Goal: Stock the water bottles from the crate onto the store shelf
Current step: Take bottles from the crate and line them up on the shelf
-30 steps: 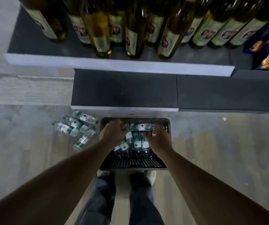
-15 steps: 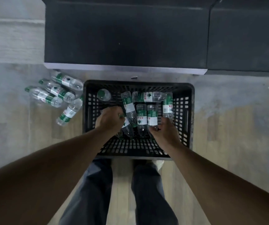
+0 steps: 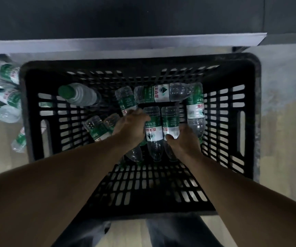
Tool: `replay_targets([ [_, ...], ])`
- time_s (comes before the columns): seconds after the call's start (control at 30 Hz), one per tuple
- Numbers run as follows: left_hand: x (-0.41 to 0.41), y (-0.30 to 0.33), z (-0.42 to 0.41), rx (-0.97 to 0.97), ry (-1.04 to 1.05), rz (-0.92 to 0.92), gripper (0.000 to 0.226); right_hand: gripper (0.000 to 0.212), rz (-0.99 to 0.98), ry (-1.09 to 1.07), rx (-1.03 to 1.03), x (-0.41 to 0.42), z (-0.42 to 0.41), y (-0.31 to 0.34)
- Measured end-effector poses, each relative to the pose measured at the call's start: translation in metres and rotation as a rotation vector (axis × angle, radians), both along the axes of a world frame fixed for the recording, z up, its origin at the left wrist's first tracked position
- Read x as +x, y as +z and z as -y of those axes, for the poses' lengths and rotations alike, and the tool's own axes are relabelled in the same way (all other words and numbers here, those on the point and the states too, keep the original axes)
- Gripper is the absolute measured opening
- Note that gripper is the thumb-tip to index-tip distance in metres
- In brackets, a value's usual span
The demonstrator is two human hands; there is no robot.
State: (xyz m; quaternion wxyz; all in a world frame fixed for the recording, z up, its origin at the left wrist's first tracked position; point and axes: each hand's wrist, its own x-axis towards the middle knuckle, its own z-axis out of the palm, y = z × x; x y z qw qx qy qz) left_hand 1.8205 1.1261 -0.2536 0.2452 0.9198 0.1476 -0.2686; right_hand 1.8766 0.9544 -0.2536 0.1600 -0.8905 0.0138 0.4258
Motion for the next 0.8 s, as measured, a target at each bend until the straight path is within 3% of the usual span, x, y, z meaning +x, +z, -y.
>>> replay_targets([
  [0.23,0.008,-0.057,0.021,0.092,-0.31,0.11,0.068,0.078,0.103,-0.09,-0.036,0.008,-0.016,-0.063],
  [0.47,0.004,-0.081,0.028,0.332,-0.632,0.339,0.05,0.081,0.121,-0.151,-0.137,0.029,-0.015,-0.082],
  [0.57,0.005,-0.088,0.03,0.406,-0.668,0.385,0.051,0.075,0.107,-0.147,-0.157,0.033,-0.018,-0.083],
  [0.7,0.007,-0.09,0.038,0.437,-0.677,0.356,0.05,0.077,0.15,-0.138,-0.148,0.031,-0.013,-0.075],
  [0.8,0.006,-0.093,0.046,0.429,-0.765,0.295,0.055,0.093,0.2,-0.07,-0.104,0.026,0.0,-0.064],
])
